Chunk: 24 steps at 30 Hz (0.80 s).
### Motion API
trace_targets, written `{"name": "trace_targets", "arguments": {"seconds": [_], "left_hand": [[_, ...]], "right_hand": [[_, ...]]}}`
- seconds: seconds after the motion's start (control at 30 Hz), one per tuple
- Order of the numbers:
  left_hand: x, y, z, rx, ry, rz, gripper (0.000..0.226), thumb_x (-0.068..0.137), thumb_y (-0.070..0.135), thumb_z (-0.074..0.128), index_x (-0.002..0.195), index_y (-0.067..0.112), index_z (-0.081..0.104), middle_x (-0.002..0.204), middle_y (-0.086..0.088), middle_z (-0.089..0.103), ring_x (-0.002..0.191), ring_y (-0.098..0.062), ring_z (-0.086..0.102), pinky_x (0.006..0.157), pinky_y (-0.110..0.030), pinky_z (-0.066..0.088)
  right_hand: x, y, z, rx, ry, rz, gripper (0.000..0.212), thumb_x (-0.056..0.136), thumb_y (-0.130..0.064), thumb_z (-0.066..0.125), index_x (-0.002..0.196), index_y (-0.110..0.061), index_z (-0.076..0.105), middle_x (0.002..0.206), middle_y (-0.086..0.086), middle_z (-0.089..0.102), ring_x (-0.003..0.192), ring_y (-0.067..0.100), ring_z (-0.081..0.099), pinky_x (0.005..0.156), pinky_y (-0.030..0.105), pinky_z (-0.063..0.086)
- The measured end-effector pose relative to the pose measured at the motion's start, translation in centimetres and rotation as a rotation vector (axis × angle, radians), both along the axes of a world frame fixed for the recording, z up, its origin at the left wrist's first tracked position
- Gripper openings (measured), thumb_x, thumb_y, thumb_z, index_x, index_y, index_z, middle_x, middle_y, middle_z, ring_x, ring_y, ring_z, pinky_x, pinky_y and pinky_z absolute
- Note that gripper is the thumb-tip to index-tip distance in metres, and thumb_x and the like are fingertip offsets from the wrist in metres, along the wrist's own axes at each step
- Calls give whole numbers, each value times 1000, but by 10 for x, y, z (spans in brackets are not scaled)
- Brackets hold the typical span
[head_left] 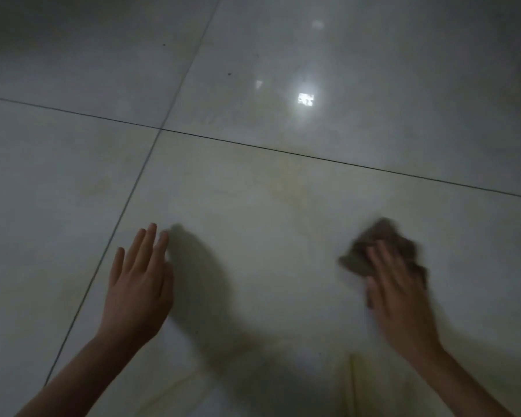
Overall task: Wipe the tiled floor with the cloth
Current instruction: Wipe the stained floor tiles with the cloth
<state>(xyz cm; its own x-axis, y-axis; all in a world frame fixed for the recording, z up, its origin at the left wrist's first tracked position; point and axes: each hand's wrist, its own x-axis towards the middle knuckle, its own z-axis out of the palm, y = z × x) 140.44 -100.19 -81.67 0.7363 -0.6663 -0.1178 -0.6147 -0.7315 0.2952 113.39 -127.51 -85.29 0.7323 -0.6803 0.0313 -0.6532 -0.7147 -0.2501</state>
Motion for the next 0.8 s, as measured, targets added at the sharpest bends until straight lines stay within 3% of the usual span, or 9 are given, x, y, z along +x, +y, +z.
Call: {"name": "trace_targets", "arguments": {"seconds": [0.1,0.17,0.33,0.4,0.47,0.57,0.67,0.73,0.8], "left_hand": [[-12,-21,-1,27,32,-50,65,92,37,18,152,10,24,160,-8,13,149,-20,5,121,-43,5],[-20,-31,-1,58,62,-64,67,91,38,17,152,10,23,161,-9,11,149,-21,5,121,-43,6],[-39,-52,1,158,66,-100,61,96,33,25,153,12,20,161,-9,9,149,-24,5,119,-44,9],[-42,-61,3,202,65,-110,58,98,24,37,153,12,21,161,-9,7,149,-24,5,120,-45,11],[-45,-74,7,200,70,-120,55,97,22,35,151,11,27,161,-10,11,149,-25,8,119,-46,13],[-51,-96,9,196,56,-180,54,98,23,34,150,10,30,161,-9,11,149,-24,9,119,-45,13],[-57,-114,6,196,53,-219,56,97,28,25,151,11,27,161,-9,13,149,-24,10,118,-44,15],[-61,-122,4,228,71,-226,56,100,30,27,152,12,23,161,-10,11,149,-25,9,119,-43,17],[-64,-129,4,275,51,-210,55,100,30,32,151,9,26,160,-13,14,148,-28,11,117,-43,21]], "right_hand": [[-12,11,3,-9,-17,-511,54,97,-31,33,136,2,51,144,23,45,132,43,44,101,58,37],[25,47,5,-36,-9,-585,49,94,-22,41,137,-2,51,145,23,44,133,44,42,101,58,37],[103,127,-2,-3,-26,109,51,98,-33,33,143,-14,47,154,9,35,142,30,32,108,52,36],[100,107,3,-5,-1,410,49,96,-30,38,143,-19,47,154,2,37,142,24,35,108,48,39],[70,62,4,-15,0,503,48,92,-23,54,140,-17,51,149,3,44,137,25,42,106,48,41],[-14,-19,7,-19,8,269,50,85,-6,61,134,-3,54,143,15,47,130,37,49,105,46,41],[-120,-81,15,-11,53,-3,49,103,-31,31,133,1,53,144,13,43,130,39,48,112,35,25],[-158,-97,15,31,17,-218,64,101,-46,21,140,-1,46,150,13,37,137,35,40,114,43,27],[-146,-98,7,26,-23,-566,64,96,-42,24,145,-3,39,153,18,33,142,36,30,112,54,27]]}}
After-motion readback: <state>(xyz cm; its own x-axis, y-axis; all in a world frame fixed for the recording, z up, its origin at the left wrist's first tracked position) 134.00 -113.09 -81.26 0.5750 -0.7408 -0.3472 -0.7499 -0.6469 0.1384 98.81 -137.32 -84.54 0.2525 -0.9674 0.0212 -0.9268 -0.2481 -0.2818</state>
